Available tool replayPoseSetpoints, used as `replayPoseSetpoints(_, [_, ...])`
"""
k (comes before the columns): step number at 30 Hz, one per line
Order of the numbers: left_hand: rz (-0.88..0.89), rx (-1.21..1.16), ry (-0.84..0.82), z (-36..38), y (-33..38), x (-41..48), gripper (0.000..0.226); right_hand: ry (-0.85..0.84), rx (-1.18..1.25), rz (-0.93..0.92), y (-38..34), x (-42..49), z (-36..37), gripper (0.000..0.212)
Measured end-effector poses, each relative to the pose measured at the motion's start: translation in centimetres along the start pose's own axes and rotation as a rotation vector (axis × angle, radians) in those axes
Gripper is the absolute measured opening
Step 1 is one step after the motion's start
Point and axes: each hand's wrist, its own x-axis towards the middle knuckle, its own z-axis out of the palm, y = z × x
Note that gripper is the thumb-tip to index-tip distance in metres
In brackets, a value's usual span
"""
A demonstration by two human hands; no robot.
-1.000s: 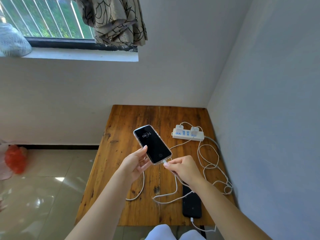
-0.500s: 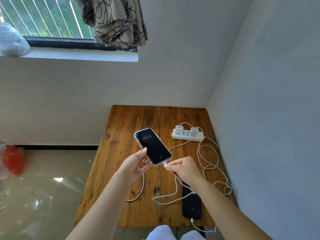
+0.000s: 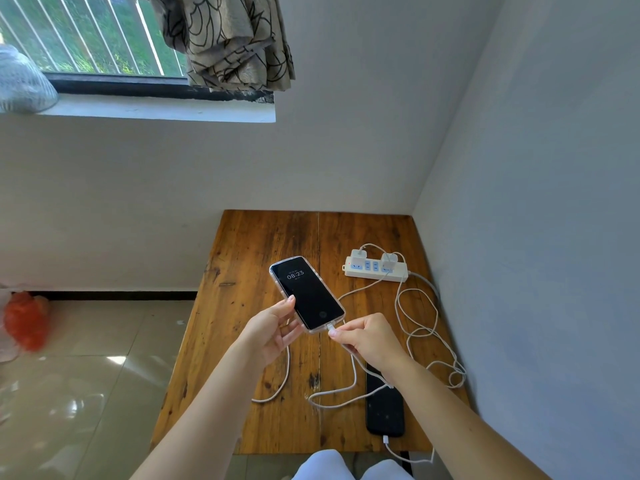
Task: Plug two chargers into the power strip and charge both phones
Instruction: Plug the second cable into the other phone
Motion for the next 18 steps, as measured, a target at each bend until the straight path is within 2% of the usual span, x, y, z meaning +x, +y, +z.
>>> replayPoseSetpoints(18, [0.000,0.004,-0.008,0.02,-0.12,0.41,0.029,0.010,0.024,0.029,0.37,0.27,-0.43,0.009])
